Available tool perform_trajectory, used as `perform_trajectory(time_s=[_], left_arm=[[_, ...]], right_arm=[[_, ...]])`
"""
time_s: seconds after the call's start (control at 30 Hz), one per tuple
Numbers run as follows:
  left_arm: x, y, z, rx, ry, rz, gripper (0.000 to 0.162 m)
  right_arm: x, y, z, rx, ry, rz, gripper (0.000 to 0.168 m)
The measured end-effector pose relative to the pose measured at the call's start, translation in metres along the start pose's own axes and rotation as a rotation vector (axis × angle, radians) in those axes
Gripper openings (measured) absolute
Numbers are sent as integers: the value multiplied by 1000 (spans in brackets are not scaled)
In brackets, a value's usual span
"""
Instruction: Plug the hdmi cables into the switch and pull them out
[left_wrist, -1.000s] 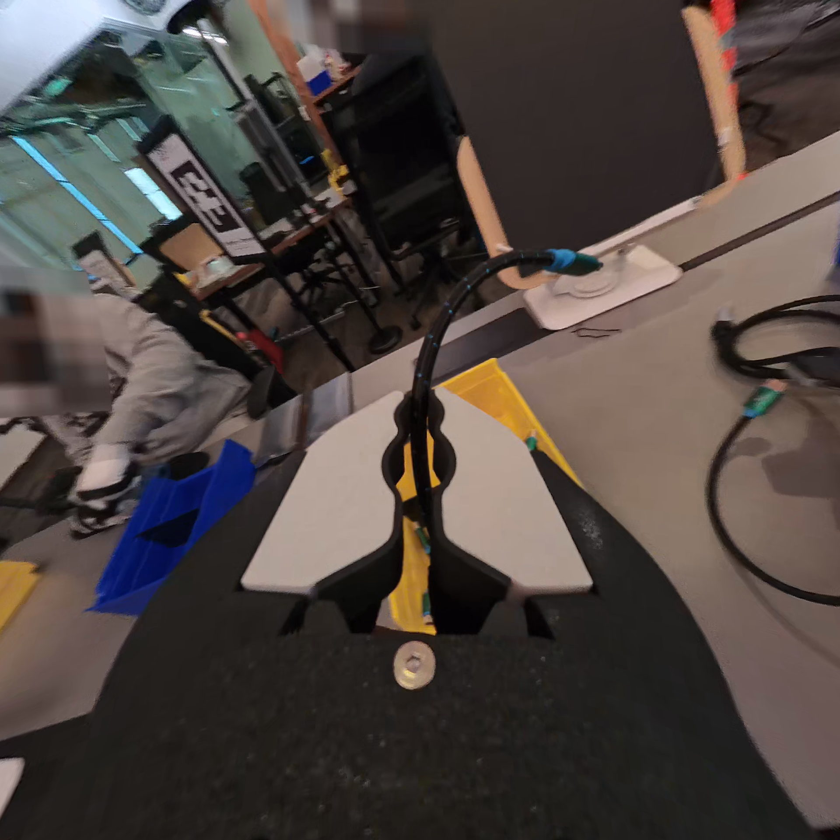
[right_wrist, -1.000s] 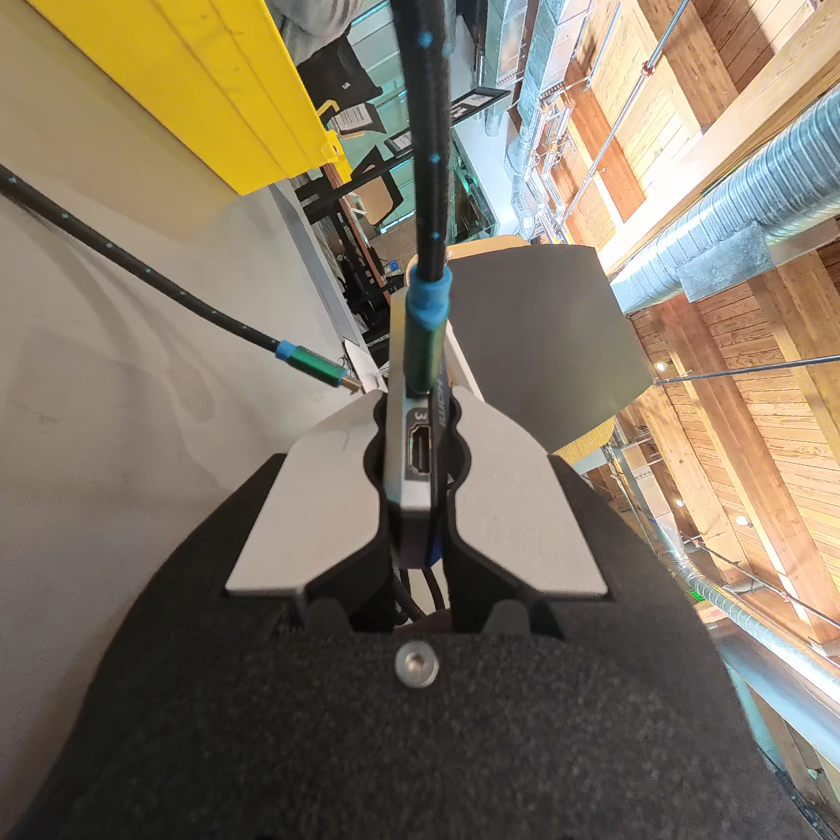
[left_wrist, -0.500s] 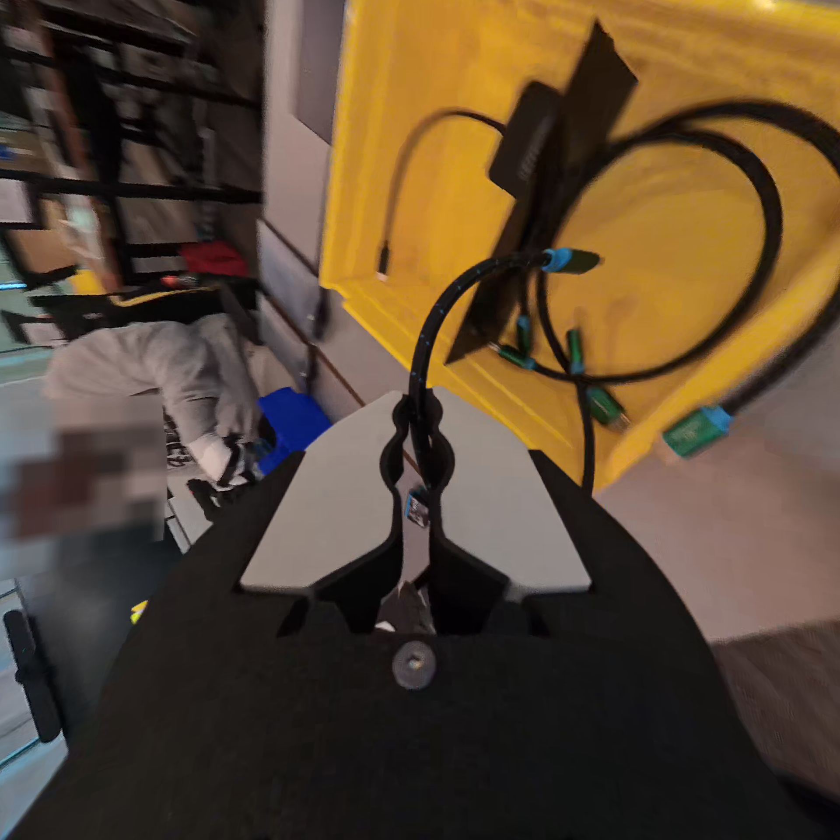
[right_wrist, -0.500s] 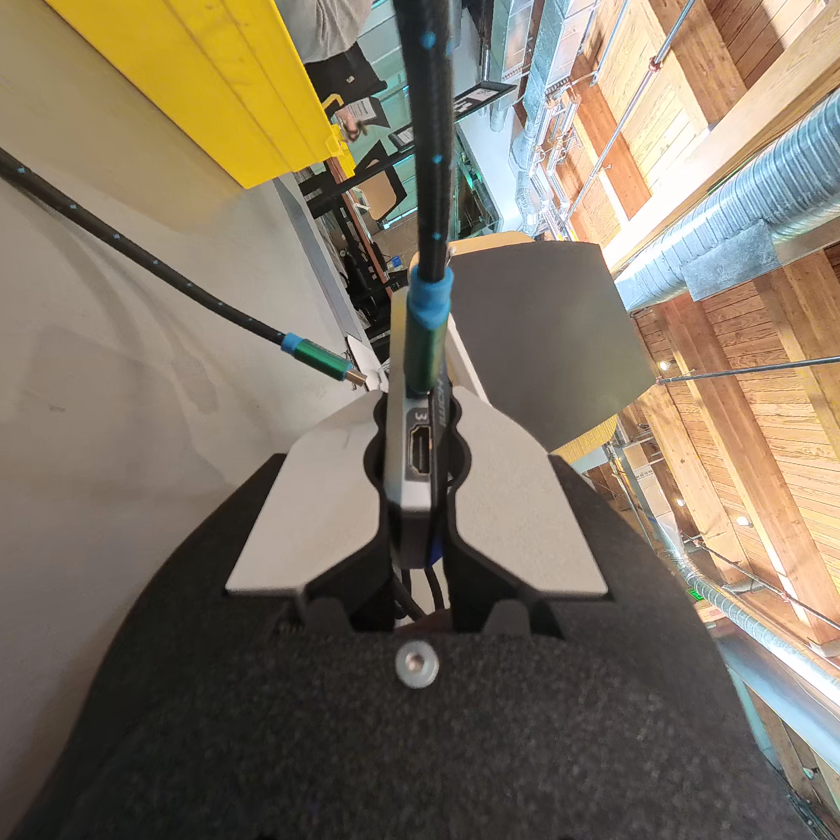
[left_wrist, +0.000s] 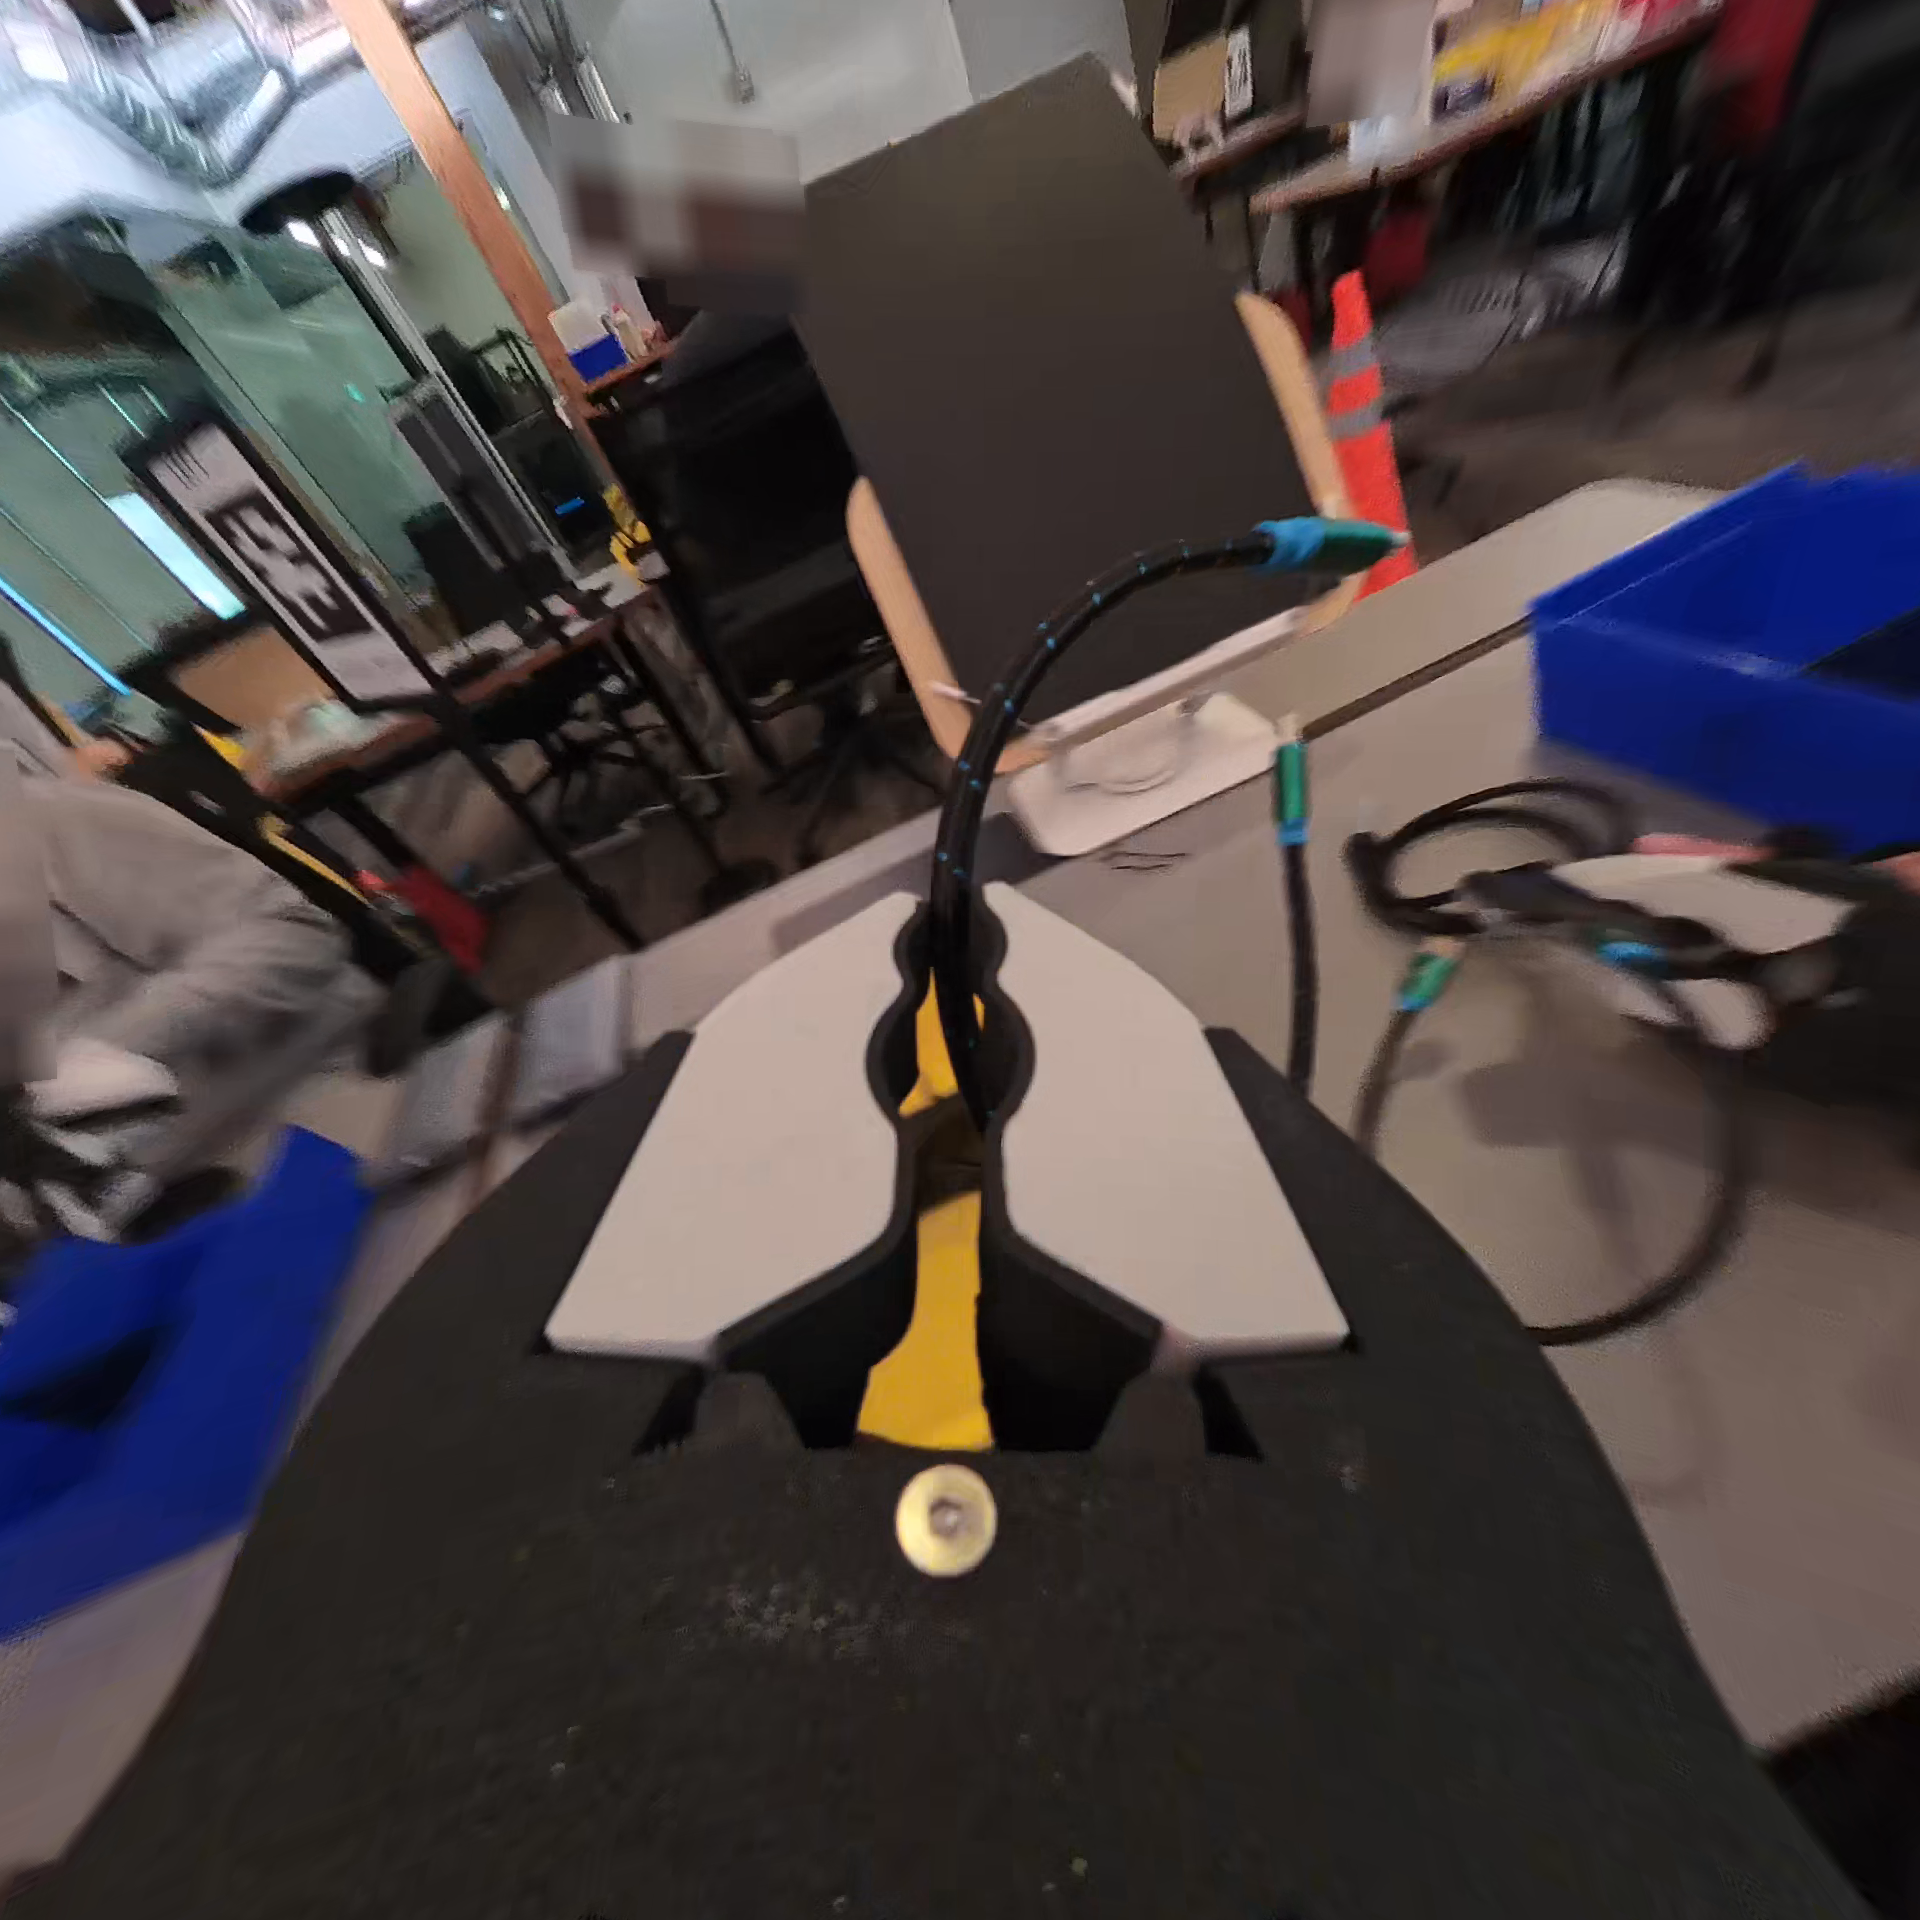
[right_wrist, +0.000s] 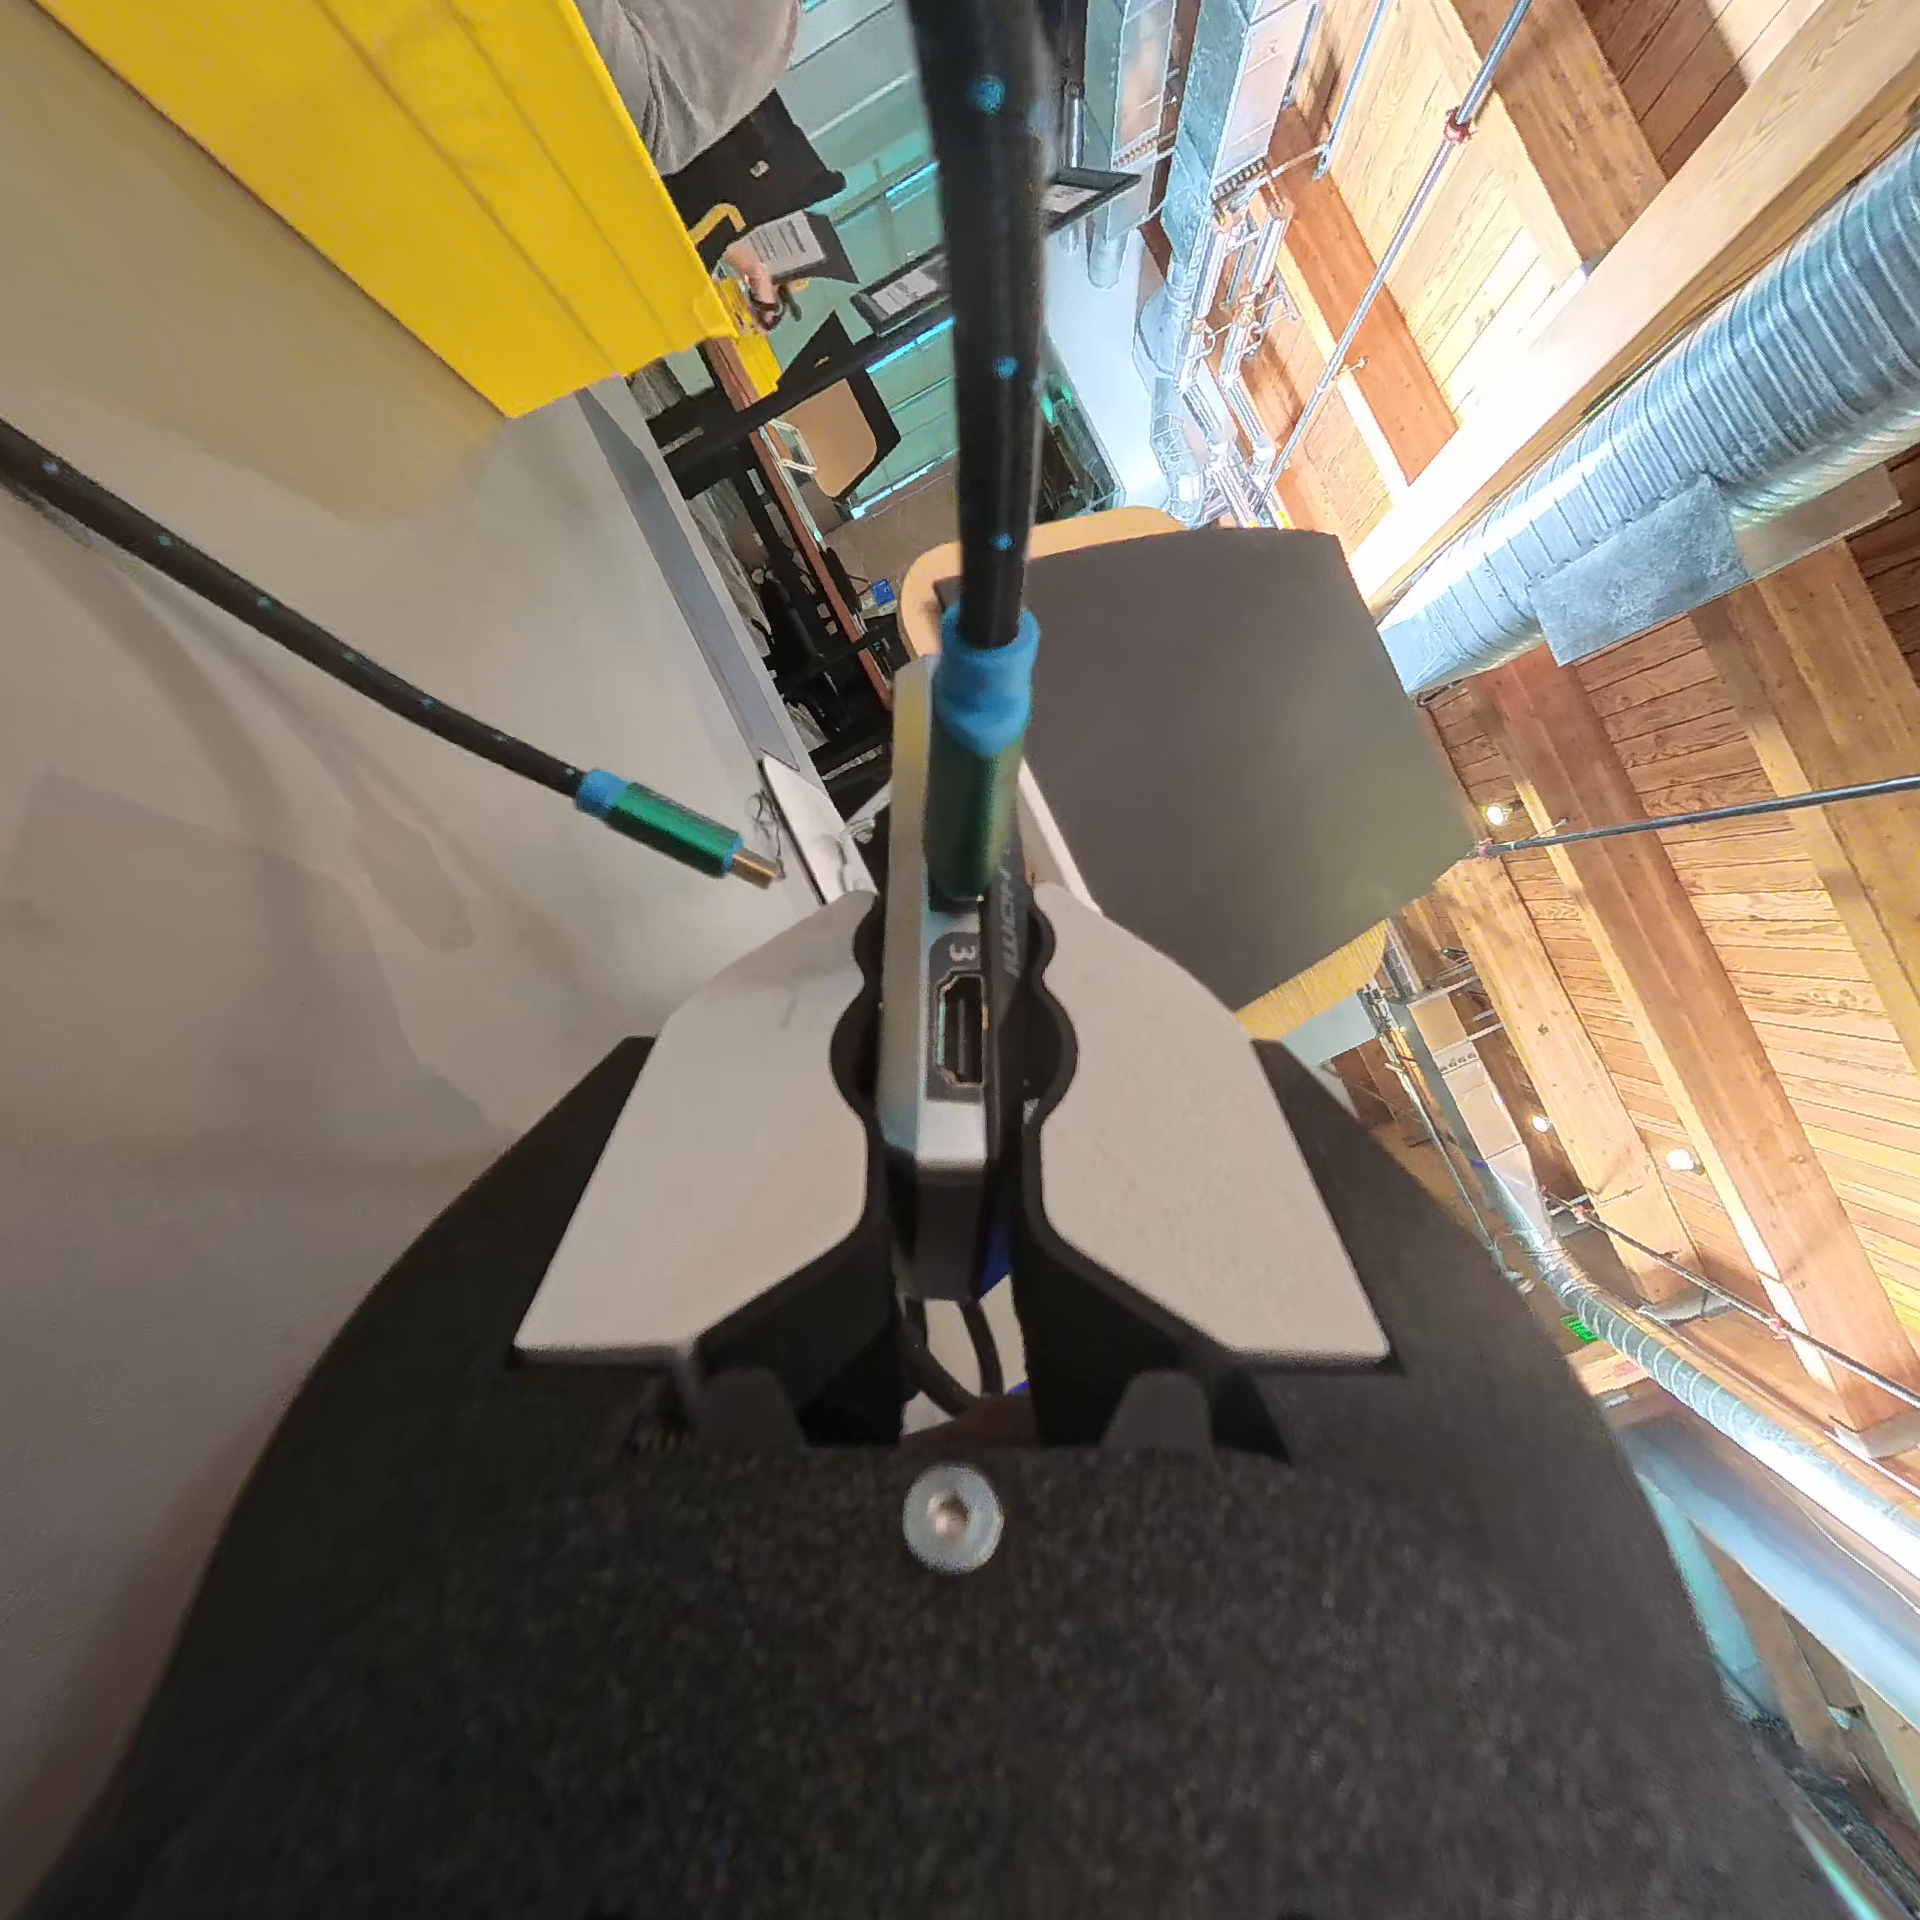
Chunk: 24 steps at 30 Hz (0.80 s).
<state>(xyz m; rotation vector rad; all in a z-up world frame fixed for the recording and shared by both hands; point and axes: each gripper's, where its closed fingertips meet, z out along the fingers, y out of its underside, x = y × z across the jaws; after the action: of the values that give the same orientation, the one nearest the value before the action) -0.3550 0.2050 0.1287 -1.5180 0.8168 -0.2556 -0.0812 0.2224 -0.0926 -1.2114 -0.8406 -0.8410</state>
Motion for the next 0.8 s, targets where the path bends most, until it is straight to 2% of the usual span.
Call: perform_trajectory(time_s=[0.07, 0.13, 0.2, 0.3, 0.5, 0.6, 0.73, 0.8], left_arm=[[31, 34, -10, 13, -19, -94, 5], [51, 74, -18, 6, -111, -88, 6], [67, 108, -27, -15, -214, 4, 6], [95, 141, -39, -41, -303, 163, 6], [162, 174, -48, -93, -131, 315, 6], [189, 205, -44, -202, 21, 363, 7], [201, 251, -37, -412, 159, 356, 9], [201, 261, -35, -463, 183, 371, 10]], right_arm=[[2, 6, -1, 0, 4, -21, 23], [6, 14, -2, -16, 10, -18, 23], [9, 22, -2, -35, 13, -16, 23], [12, 31, 0, -68, 17, -9, 23], [7, 31, 3, -75, 7, -40, 23], [7, 33, 4, -83, 7, -37, 23], [7, 34, 3, -92, 3, -41, 23], [7, 35, 3, -97, 6, -44, 23]])
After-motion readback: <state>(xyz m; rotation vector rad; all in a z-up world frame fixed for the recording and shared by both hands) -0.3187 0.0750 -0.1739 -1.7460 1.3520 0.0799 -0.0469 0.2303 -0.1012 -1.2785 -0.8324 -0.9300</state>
